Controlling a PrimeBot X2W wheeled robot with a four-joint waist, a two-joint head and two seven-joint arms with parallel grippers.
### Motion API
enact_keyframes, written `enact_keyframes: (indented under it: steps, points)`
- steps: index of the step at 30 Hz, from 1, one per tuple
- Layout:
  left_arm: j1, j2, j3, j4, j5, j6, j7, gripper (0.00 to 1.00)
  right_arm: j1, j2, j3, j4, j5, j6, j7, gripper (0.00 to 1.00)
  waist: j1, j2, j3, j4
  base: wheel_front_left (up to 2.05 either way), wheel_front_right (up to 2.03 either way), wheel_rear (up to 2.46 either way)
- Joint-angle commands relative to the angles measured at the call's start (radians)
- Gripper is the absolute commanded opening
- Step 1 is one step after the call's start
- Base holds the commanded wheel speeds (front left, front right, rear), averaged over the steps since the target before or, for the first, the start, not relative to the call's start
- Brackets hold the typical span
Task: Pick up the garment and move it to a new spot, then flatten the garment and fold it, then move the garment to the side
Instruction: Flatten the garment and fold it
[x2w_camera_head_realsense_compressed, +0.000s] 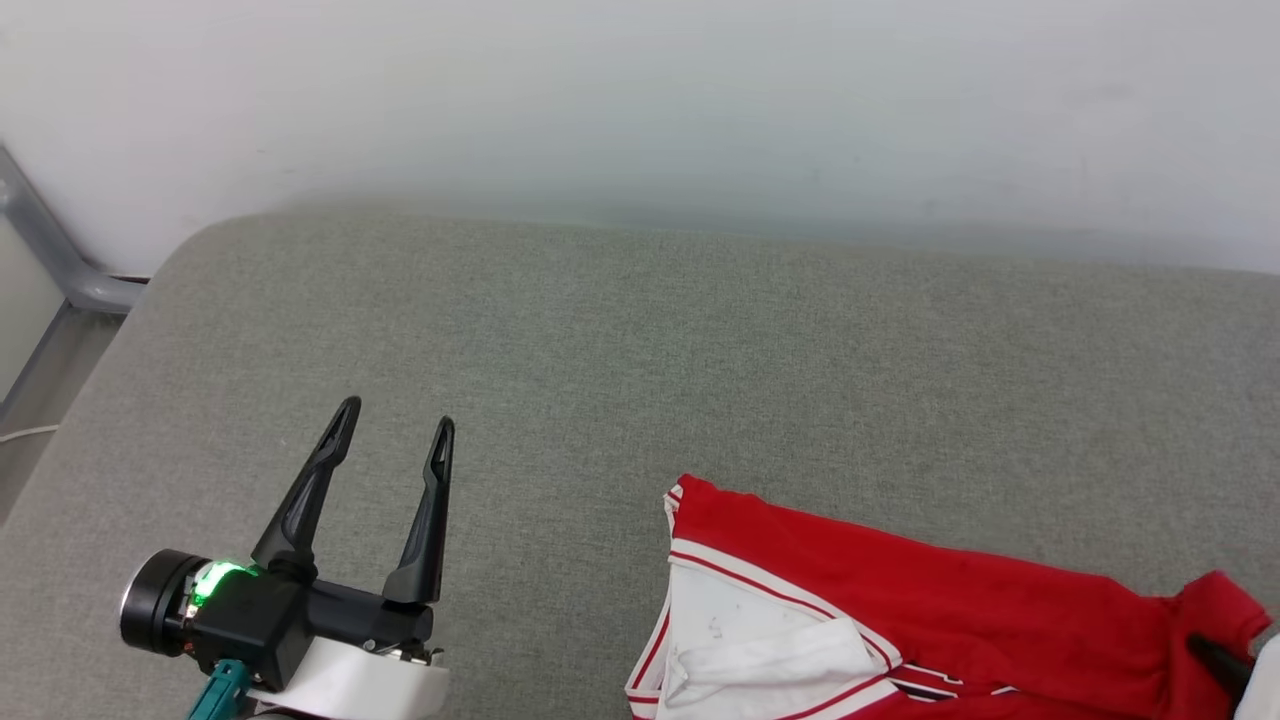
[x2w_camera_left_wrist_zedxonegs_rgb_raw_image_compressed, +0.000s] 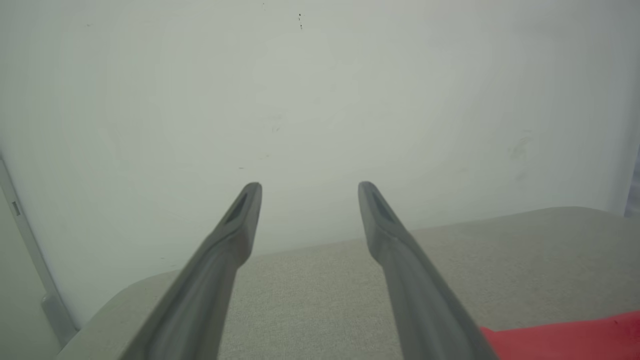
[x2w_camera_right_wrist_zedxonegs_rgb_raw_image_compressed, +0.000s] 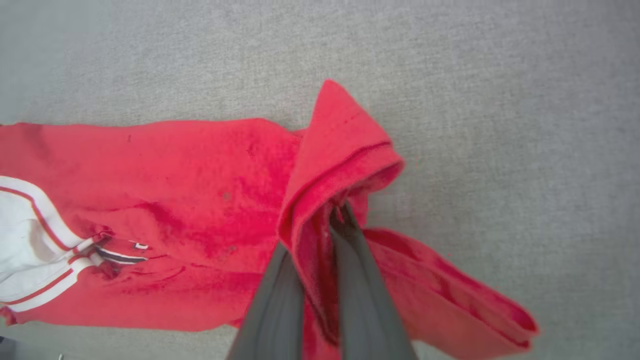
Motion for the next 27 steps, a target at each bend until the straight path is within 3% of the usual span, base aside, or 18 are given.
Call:
enact_keyframes:
  steps: [1, 9, 14, 22, 27]
  points:
    - [0.012, -0.002, 0.001, 0.001, -0.005, -0.002, -0.002, 1.00, 0.023, 0.017, 0.003, -0.030, 0.007, -0.001, 0.011, 0.00, 0.0000, 0.0000, -0.010, 0.001, 0.00, 0.00, 0.00]
    - [0.033, -0.015, 0.006, -0.002, -0.011, -0.002, -0.002, 1.00, 0.111, 0.141, 0.034, -0.284, 0.015, -0.001, 0.123, 0.00, 0.0000, 0.0000, -0.028, 0.008, 0.00, 0.00, 0.00]
    - [0.033, -0.015, 0.004, 0.001, -0.014, -0.002, -0.002, 1.00, 0.124, 0.229, 0.078, -0.371, 0.024, -0.001, 0.153, 0.00, 0.0000, 0.0000, -0.030, 0.011, 0.00, 0.00, 0.00]
    - [0.026, -0.012, 0.008, -0.001, -0.014, -0.002, -0.002, 1.00, 0.110, 0.293, 0.179, -0.416, 0.046, -0.001, 0.137, 0.00, 0.0000, 0.0000, -0.034, 0.027, 0.00, 0.00, 0.00]
    - [0.023, -0.012, 0.010, 0.002, -0.013, -0.002, -0.002, 1.00, 0.087, 0.299, 0.275, -0.364, 0.123, -0.001, 0.065, 0.00, 0.0000, 0.0000, -0.036, 0.041, 0.00, 0.00, 0.00]
